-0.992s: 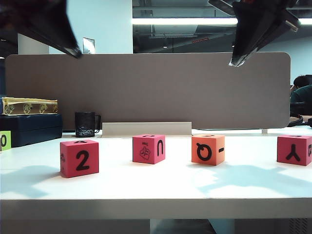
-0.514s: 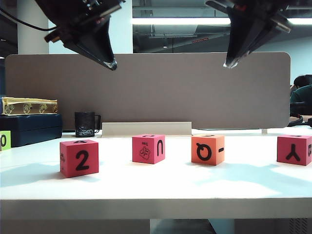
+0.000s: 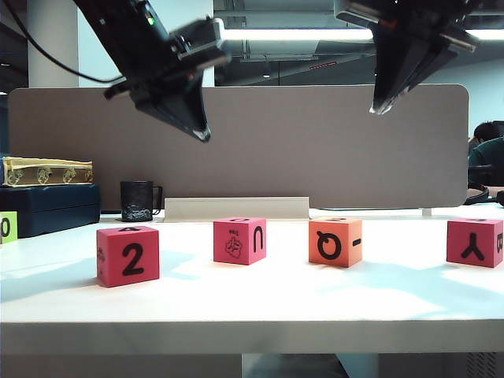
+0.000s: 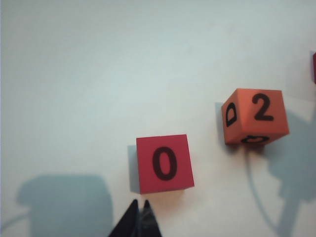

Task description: Select the appropriate blocks from the scattered letter blocks on the table and arrange them in a row to spell out "2024".

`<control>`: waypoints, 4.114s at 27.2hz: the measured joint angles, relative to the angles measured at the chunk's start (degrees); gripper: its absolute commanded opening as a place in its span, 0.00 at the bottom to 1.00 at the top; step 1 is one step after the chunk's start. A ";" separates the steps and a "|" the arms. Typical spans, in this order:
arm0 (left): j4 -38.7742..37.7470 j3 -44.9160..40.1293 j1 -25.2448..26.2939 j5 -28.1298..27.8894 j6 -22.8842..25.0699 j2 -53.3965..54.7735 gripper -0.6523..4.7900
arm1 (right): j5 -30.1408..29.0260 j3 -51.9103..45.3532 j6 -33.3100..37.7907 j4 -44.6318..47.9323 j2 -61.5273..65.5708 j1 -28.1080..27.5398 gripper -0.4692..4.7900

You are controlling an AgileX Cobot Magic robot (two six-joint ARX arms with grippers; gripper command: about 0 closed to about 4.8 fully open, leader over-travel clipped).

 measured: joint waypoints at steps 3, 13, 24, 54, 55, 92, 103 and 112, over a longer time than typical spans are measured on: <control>2.95 0.02 0.02 -0.02 -1.64 2.97 0.36 | -0.48 1.90 0.00 -2.80 -0.04 -0.02 0.08; 6.73 0.02 -0.02 2.82 -1.81 8.00 0.83 | -8.74 5.18 0.22 -3.21 -0.55 0.46 0.08; 8.44 0.02 -2.51 3.98 -1.62 13.81 0.83 | -8.96 6.38 0.28 -3.21 -0.66 0.46 0.08; 3.85 4.07 -3.91 -0.68 2.75 15.19 0.86 | -8.96 6.38 0.35 -3.32 -0.70 0.48 0.08; 3.63 4.09 -3.91 -0.70 2.91 15.39 0.86 | -8.96 6.38 0.35 -3.32 -0.68 0.48 0.08; 0.24 4.28 -6.27 -0.70 -5.62 15.43 0.66 | -8.94 6.36 0.35 -3.37 -0.68 0.42 0.08; 0.42 4.28 -5.97 -2.19 -5.73 15.61 0.81 | -8.96 6.38 0.35 -4.07 -0.70 0.44 0.08; 1.92 4.28 -6.23 -0.87 -10.34 15.74 0.82 | -8.96 6.38 0.35 -4.96 -0.70 0.44 0.08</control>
